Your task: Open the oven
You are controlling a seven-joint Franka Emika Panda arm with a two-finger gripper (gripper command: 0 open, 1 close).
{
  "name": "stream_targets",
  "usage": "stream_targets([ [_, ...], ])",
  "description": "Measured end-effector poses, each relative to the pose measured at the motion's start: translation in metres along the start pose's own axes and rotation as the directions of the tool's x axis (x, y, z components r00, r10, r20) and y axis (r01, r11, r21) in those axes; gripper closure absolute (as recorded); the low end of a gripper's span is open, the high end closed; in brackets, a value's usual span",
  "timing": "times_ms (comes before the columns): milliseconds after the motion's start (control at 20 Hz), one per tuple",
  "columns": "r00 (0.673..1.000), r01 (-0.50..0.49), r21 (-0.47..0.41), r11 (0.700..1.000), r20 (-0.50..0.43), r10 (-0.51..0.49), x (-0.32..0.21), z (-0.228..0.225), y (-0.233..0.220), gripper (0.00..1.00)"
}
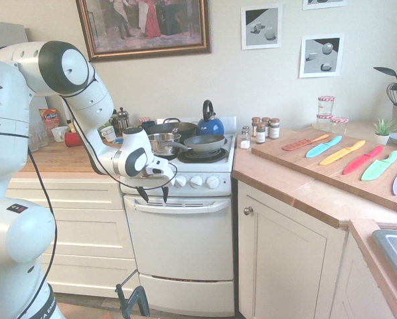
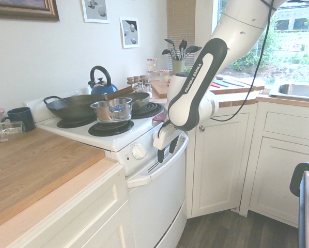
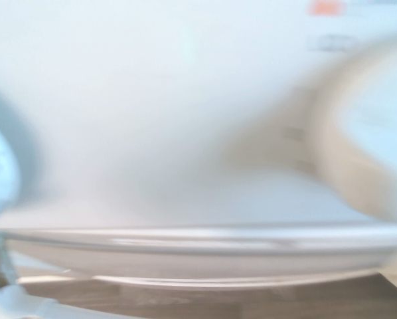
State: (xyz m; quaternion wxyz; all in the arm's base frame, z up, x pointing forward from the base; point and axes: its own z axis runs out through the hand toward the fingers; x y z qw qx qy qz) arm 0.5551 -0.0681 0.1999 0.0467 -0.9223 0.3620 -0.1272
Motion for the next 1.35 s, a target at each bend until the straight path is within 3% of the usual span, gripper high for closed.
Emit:
stream_targets([
  [200, 0.999, 0.028, 0.018, 0.999, 0.043, -0.029, 0.015, 0.026, 0.007, 0.0],
  [600, 0.998, -0.009, 0.012, 1.0, 0.056, 0.008, 0.029, 0.063, 0.03, 0.0],
  [900, 0.994, 0.014, -0.069, 0.998, 0.11, -0.007, -0.004, 0.07, 0.127, 0.0],
  [1150, 0.99, 0.033, -0.131, 0.991, 0.137, -0.015, -0.046, 0.042, 0.193, 0.0],
  [1350, 0.983, 0.082, -0.111, 0.99, 0.171, -0.062, -0.05, -0.013, 0.175, 0.0],
])
